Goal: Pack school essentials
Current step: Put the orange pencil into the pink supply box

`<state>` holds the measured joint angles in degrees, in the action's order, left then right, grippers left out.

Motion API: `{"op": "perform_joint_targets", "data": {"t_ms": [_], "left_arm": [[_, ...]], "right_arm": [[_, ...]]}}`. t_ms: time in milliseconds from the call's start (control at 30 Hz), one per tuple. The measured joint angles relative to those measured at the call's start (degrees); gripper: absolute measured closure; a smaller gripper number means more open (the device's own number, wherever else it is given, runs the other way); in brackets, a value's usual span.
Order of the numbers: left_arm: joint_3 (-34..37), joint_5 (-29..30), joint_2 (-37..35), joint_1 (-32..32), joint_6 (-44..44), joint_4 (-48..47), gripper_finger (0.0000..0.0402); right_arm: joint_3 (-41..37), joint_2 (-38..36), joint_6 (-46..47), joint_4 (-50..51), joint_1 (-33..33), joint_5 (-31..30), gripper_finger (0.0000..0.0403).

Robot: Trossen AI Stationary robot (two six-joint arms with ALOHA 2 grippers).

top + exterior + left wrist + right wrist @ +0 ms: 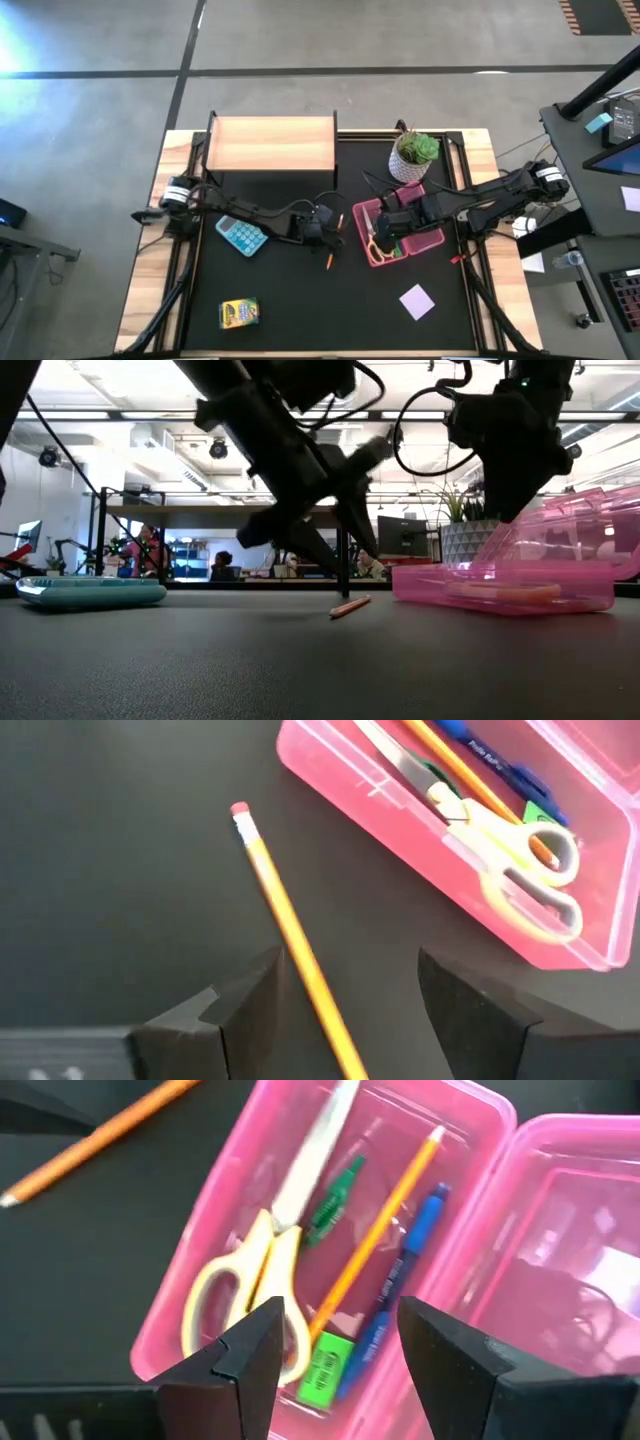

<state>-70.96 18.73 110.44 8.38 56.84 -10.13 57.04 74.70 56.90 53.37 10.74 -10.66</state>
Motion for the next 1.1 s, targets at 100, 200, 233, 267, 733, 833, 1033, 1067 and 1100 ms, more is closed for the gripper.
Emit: {"op": "perform_joint_targets", "data": {"t_ms": [100, 200, 233, 267, 733, 833, 1033, 1067, 1100], "left_arm": [[-2.1, 1.0, 2.3, 0.0, 0.0, -1.0, 0.0187], [-4.7, 2.8, 4.1, 0.0, 0.0, -5.9, 0.0187], [-5.5, 3.7, 4.9, 0.0, 0.0, -8.5, 0.0187], [-6.5, 4.7, 5.3, 0.0, 0.0, -10.6, 0.0187], [-10.6, 7.6, 8.1, 1.6, 0.0, -14.4, 0.0187], [-10.8, 8.0, 9.3, 2.4, 0.0, -14.4, 0.0187], [-10.6, 8.9, 10.3, 2.8, 0.9, -14.5, 0.0211], [-10.6, 9.1, 10.7, 2.8, 0.9, -14.5, 0.022], [-10.6, 9.7, 10.9, 2.9, 0.9, -14.6, 0.023]], "right_arm": [[0.0, 0.0, -0.9, 1.7, 0.0, 0.0, 0.0216], [0.0, 0.0, -1.9, 2.5, 0.0, 0.0, 0.0216], [0.0, 0.0, -2.2, 2.5, 0.0, 0.0, 0.0215], [0.0, 0.0, -2.5, 2.5, 0.0, 0.0, 0.0215], [-0.1, 0.0, -5.2, 3.6, 0.0, 0.0, 0.0215], [-0.1, 0.0, -5.2, 3.6, 0.0, 0.0, 0.0216], [-0.1, 0.0, -5.5, 3.6, 0.0, 0.0, 0.0216], [-0.1, 0.0, -5.5, 3.6, 0.0, 0.0, 0.0217], [-0.1, 0.0, -5.5, 3.6, 0.0, 0.0, 0.0217]]}}
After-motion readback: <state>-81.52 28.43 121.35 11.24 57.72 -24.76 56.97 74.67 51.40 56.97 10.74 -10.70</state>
